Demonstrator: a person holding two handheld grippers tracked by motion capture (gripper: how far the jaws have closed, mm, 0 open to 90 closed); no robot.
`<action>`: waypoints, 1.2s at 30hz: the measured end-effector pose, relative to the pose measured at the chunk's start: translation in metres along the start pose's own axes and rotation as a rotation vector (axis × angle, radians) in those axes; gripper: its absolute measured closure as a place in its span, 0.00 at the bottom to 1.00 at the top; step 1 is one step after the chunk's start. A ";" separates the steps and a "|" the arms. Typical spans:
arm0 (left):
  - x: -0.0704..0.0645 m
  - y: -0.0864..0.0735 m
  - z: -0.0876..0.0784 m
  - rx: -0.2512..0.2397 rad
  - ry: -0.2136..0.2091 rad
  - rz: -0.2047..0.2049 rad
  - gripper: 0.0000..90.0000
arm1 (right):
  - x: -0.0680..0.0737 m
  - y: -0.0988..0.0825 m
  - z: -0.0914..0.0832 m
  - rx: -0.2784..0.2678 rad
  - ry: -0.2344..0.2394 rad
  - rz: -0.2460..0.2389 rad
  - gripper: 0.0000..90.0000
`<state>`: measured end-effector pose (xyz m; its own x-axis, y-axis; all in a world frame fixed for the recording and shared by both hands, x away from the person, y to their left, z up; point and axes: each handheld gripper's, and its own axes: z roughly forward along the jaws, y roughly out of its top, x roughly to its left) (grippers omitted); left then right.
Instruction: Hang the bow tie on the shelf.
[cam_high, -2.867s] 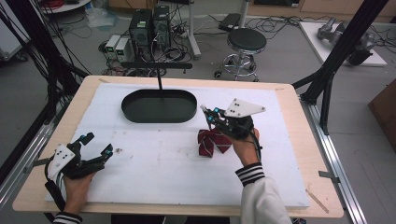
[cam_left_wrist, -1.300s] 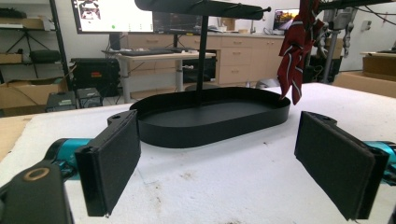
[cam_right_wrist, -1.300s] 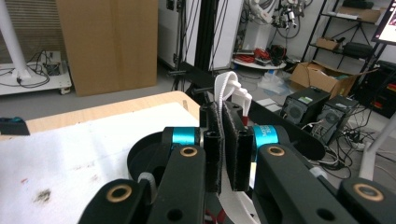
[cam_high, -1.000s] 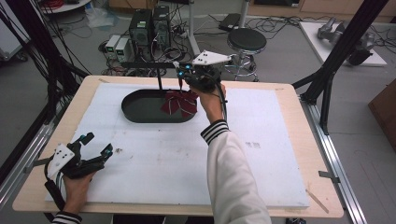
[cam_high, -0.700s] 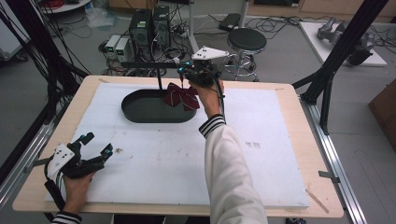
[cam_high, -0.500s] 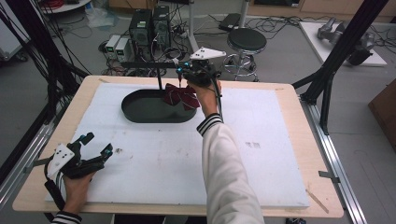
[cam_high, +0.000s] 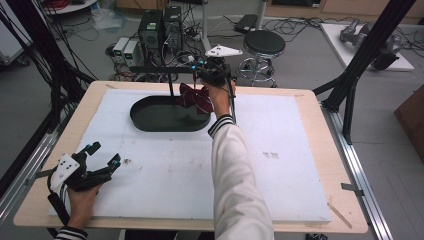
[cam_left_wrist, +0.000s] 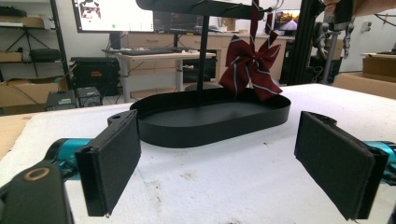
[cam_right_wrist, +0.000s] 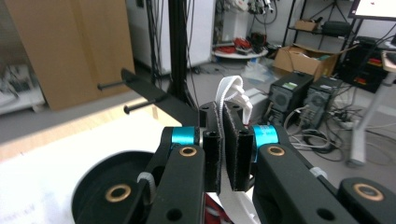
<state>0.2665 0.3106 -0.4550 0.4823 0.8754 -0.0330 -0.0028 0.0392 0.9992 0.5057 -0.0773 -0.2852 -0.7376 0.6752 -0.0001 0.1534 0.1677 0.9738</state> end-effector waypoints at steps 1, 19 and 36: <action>0.000 0.000 0.000 0.001 0.000 0.000 0.17 | 0.001 0.000 0.000 -0.014 0.002 0.002 0.96; 0.000 0.000 0.000 -0.001 -0.001 0.008 0.17 | -0.013 -0.007 -0.002 0.099 -0.103 -0.001 0.67; -0.002 0.000 0.000 -0.002 0.015 0.011 0.17 | -0.017 0.005 -0.058 0.019 -0.138 0.039 0.12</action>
<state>0.2656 0.3091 -0.4552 0.4691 0.8828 -0.0220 -0.0097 0.0301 0.9995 0.4801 -0.1297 -0.2675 -0.6340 0.7733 0.0048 0.1935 0.1526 0.9692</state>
